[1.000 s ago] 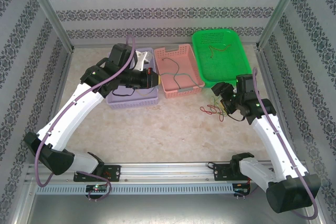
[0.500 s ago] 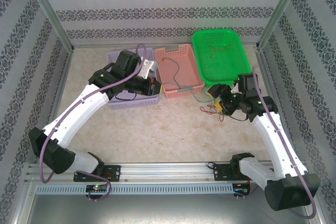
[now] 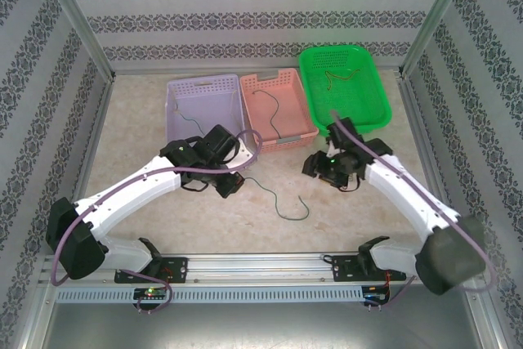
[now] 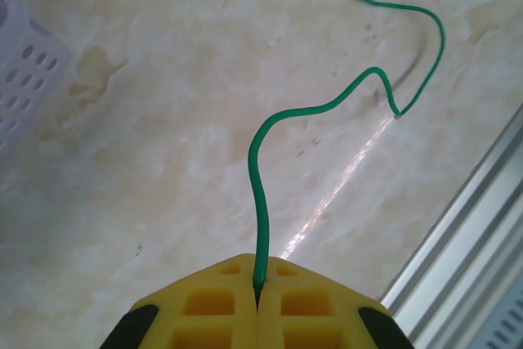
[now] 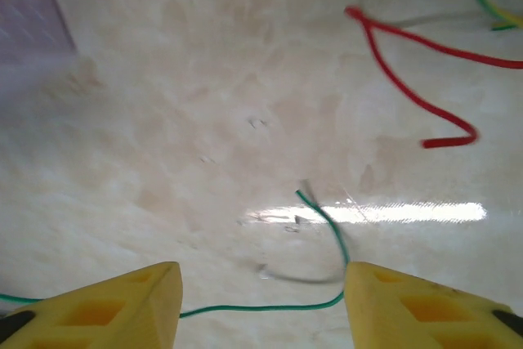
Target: Untangle the cables
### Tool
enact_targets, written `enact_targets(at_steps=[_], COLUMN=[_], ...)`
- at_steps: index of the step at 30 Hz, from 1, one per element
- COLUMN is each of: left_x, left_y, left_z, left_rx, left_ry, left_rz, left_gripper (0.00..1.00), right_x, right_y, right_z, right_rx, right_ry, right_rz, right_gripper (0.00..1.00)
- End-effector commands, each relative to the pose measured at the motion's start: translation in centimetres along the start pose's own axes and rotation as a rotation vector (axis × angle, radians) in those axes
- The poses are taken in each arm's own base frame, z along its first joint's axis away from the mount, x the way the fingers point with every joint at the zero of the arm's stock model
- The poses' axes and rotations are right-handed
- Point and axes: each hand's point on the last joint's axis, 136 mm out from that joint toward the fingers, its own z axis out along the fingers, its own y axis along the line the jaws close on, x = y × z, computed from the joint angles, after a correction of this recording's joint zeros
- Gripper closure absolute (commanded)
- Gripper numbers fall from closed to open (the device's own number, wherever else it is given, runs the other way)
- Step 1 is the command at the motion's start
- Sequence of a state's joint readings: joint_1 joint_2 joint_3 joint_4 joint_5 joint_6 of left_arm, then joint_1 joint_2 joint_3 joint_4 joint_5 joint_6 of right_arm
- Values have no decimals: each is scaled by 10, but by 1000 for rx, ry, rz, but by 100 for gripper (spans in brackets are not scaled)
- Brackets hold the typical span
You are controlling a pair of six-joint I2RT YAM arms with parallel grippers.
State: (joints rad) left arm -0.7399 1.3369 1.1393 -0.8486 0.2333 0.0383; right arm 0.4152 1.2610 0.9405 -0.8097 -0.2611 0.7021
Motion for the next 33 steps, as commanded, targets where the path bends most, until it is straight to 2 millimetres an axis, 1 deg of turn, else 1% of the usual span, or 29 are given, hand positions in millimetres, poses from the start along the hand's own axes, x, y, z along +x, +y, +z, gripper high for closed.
enact_targets(at_steps=[1,4,6,10,15,17,20,24,26,29,30,33], left_x=[18,22,24,26,26,26,26,25,25,24,23,20], left_y=[14,17,19,19,18,18,18,16,16,15,15,13], left_z=[-3,-5,-6,-5,-4,-4,-4,-4,-5,-7,-9,-13], left_rx=[-103,-129,-136,-141,-138,-135,-133,-129,-127,-126,-124,-120], left_ry=[59,63,62,61,50,48,44,40,37,30,24,3], left_rz=[97,110,113,106,91,87,85,82,82,77,75,62], left_gripper=[100,100,100,100,100,100,100,100,100,100,100,100], right_x=[6,13,19,36,54,59,63,67,69,69,68,56], right_y=[-14,-24,-28,-27,-25,-23,-28,-39,-41,-38,-36,-30], right_z=[23,38,42,57,79,85,91,98,101,106,106,100], right_rx=[166,270,318,339,329,328,361,398,402,383,377,354], right_ry=[41,106,139,189,255,277,304,330,334,327,321,251], right_rz=[-185,-268,-309,-370,-354,-350,-338,-327,-318,-283,-267,-215], right_gripper=[47,49,49,50,52,53,55,63,67,76,80,100])
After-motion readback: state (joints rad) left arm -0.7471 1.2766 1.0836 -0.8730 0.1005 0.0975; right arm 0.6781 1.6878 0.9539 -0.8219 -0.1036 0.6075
